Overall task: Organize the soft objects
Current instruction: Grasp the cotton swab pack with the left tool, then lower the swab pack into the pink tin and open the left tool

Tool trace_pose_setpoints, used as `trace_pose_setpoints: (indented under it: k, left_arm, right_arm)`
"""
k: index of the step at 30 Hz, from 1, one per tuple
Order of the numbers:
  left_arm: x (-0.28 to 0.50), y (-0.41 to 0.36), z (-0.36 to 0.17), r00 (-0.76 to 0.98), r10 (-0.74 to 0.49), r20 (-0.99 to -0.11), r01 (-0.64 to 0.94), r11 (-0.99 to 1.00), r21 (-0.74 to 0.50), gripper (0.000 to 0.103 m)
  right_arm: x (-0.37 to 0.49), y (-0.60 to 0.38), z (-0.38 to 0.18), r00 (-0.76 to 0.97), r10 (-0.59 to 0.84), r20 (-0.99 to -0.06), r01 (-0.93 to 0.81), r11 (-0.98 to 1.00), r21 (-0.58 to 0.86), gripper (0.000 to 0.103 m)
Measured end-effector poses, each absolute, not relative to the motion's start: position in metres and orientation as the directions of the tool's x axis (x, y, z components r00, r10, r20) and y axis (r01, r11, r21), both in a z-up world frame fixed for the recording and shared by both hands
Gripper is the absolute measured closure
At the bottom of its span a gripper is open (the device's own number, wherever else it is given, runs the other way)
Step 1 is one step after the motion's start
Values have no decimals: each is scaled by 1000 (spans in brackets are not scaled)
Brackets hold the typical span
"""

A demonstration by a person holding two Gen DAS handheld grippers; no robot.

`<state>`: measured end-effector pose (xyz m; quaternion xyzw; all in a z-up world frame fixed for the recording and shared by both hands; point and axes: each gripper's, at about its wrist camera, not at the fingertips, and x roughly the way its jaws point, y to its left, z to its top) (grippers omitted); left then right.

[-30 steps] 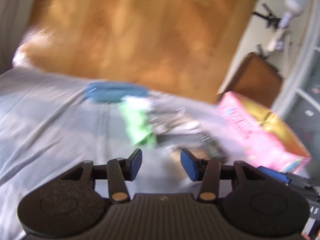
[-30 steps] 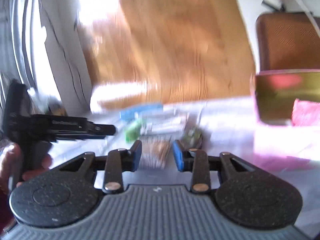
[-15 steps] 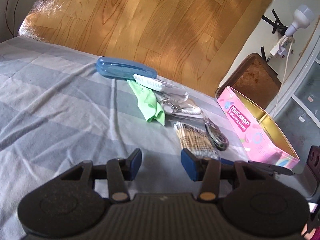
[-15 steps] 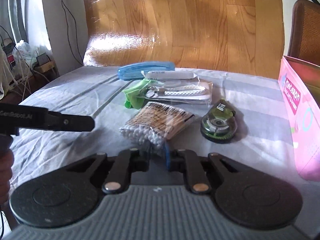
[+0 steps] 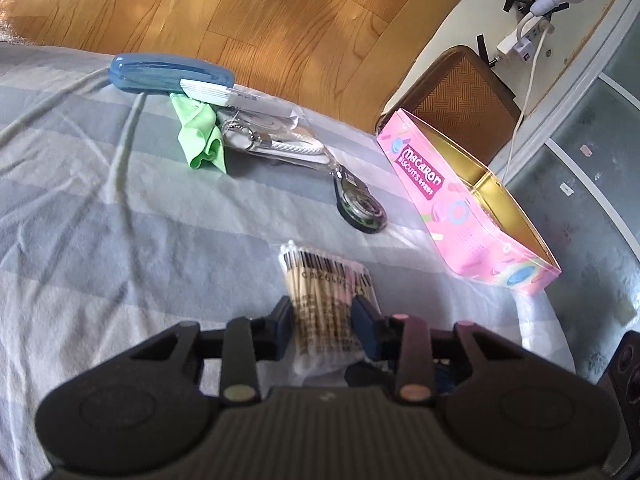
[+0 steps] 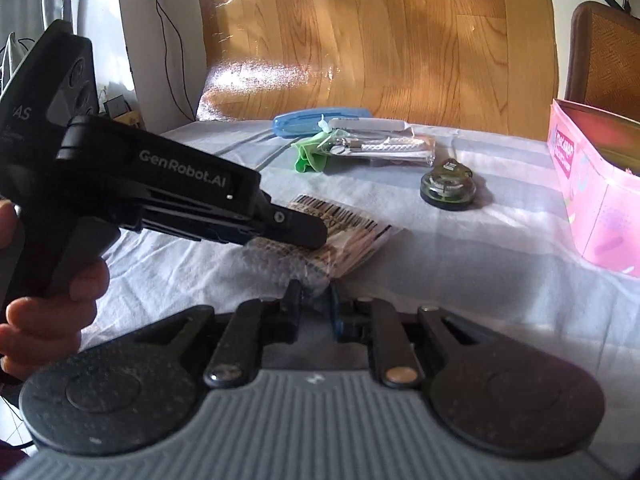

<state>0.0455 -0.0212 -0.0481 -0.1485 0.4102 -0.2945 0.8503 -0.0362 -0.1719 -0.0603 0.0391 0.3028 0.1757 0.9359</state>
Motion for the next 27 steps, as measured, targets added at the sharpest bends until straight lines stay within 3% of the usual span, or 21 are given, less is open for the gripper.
trace_pose_setpoints:
  k: [2, 9, 19, 27]
  left_arm:
    - [41, -23, -49, 496, -618, -611, 376, 786, -490, 71]
    - [36, -56, -43, 440, -628, -642, 427, 775, -466, 71]
    - [12, -200, -31, 256, -711, -654, 691, 608, -390, 71]
    - [45, -273, 51, 310, -816, -488, 814, 493, -306, 70]
  right_arm:
    - [-37, -176, -62, 752, 365, -549, -309, 931, 195, 75]
    - [-58, -202, -62, 765, 351, -540, -304, 936, 178, 81]
    - [-133, -298, -71, 884, 99, -456, -22, 985, 171, 83]
    - [-94, -365, -8, 967, -63, -247, 103, 983, 150, 83]
